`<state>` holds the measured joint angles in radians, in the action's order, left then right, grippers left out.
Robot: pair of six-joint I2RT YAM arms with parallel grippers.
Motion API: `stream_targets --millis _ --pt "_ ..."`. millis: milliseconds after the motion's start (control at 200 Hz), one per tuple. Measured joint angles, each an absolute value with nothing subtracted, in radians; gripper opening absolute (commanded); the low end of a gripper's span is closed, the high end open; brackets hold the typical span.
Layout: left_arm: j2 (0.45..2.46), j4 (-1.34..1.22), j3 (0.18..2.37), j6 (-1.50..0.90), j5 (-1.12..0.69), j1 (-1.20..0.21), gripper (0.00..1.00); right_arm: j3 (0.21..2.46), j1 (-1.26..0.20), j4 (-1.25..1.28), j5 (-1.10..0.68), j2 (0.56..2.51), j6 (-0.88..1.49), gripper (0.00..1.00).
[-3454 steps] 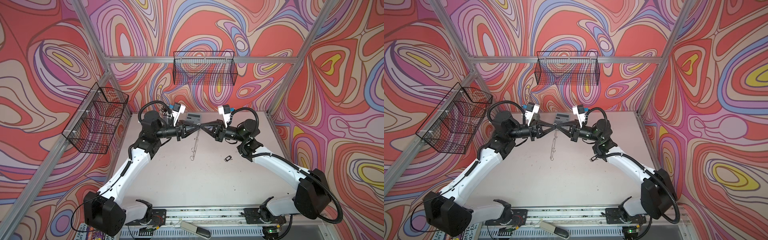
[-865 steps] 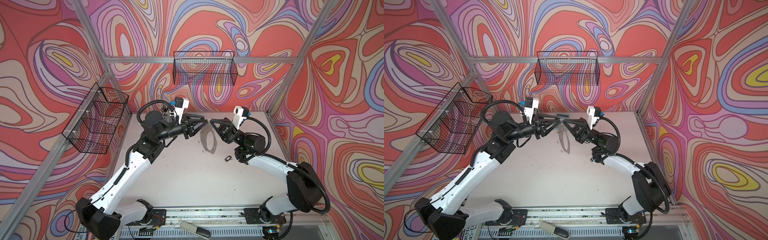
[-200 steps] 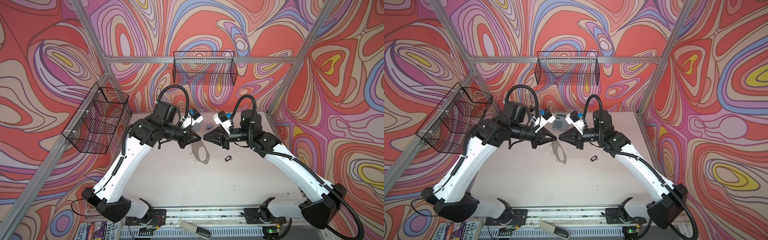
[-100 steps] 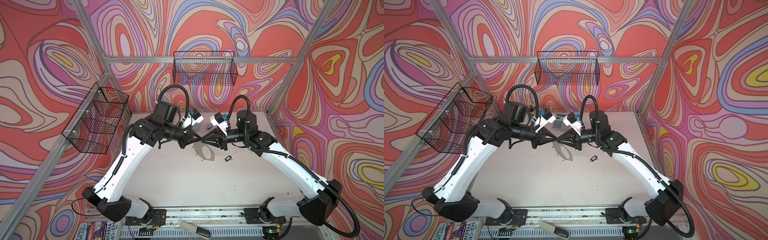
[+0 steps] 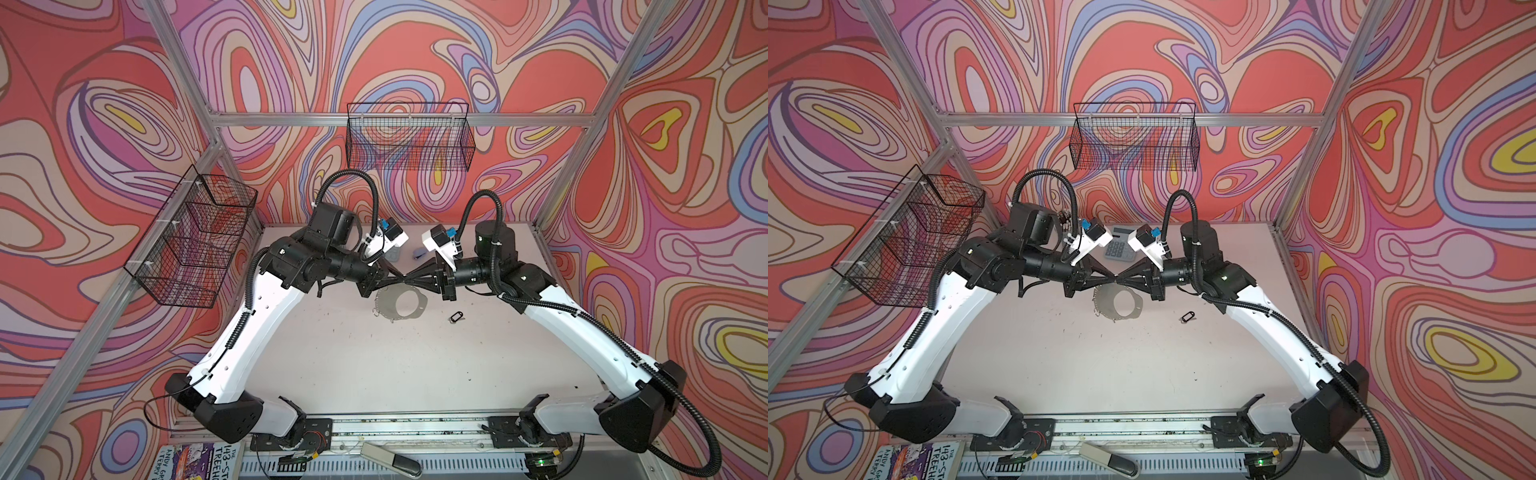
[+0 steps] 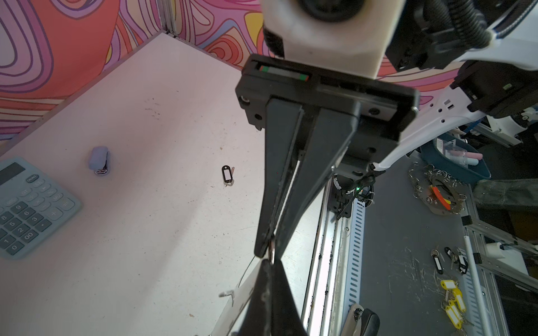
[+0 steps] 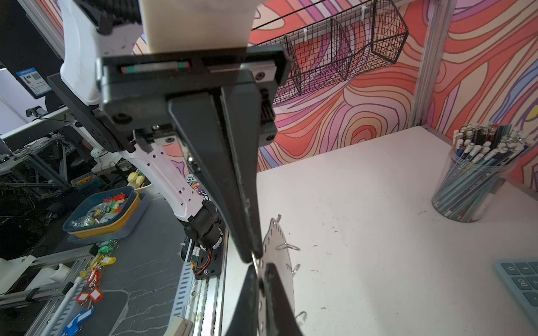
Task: Attach keys to a key ring
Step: Pass the keyring.
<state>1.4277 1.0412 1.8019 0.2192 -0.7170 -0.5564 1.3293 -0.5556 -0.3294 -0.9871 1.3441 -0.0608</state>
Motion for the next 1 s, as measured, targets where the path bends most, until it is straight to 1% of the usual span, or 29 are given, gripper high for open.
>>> stream_targets --millis 115,140,160,255,366,621,726,937,952,982,1002 --pt "1.428 1.044 1.802 0.227 -0.717 -0.556 0.0 1.317 -0.556 -0.313 -0.989 1.341 -0.054 0.0" --pt "1.428 1.044 1.802 0.229 -0.717 -0.556 0.0 1.314 -0.556 -0.307 -0.99 1.339 -0.051 0.1" --pt "1.428 1.044 1.802 0.232 -0.718 -0.556 0.0 1.31 -0.556 -0.302 -0.99 1.337 -0.049 0.12" --pt "1.428 1.043 1.802 0.233 -0.722 -0.556 0.0 1.303 -0.556 -0.29 -0.992 1.332 -0.045 0.15" --pt "1.428 1.041 1.801 0.233 -0.725 -0.556 0.0 1.303 -0.557 -0.283 -0.997 1.33 -0.046 0.15" --pt "1.428 1.034 1.794 0.233 -0.736 -0.556 0.0 1.31 -0.557 -0.285 -1.008 1.33 -0.047 0.14" --pt "1.426 1.034 1.792 0.234 -0.735 -0.555 0.0 1.31 -0.555 -0.293 -1.014 1.331 -0.047 0.0" --pt "1.42 1.032 1.786 0.236 -0.736 -0.554 0.0 1.311 -0.554 -0.292 -1.021 1.331 -0.044 0.0" --pt "1.418 1.029 1.784 0.235 -0.736 -0.554 0.05 1.311 -0.555 -0.292 -1.021 1.331 -0.043 0.0" --pt "1.414 1.021 1.779 0.234 -0.735 -0.554 0.19 1.31 -0.554 -0.287 -1.021 1.331 -0.038 0.0" --pt "1.412 1.016 1.775 0.232 -0.735 -0.553 0.25 1.309 -0.554 -0.282 -1.02 1.331 -0.035 0.0"
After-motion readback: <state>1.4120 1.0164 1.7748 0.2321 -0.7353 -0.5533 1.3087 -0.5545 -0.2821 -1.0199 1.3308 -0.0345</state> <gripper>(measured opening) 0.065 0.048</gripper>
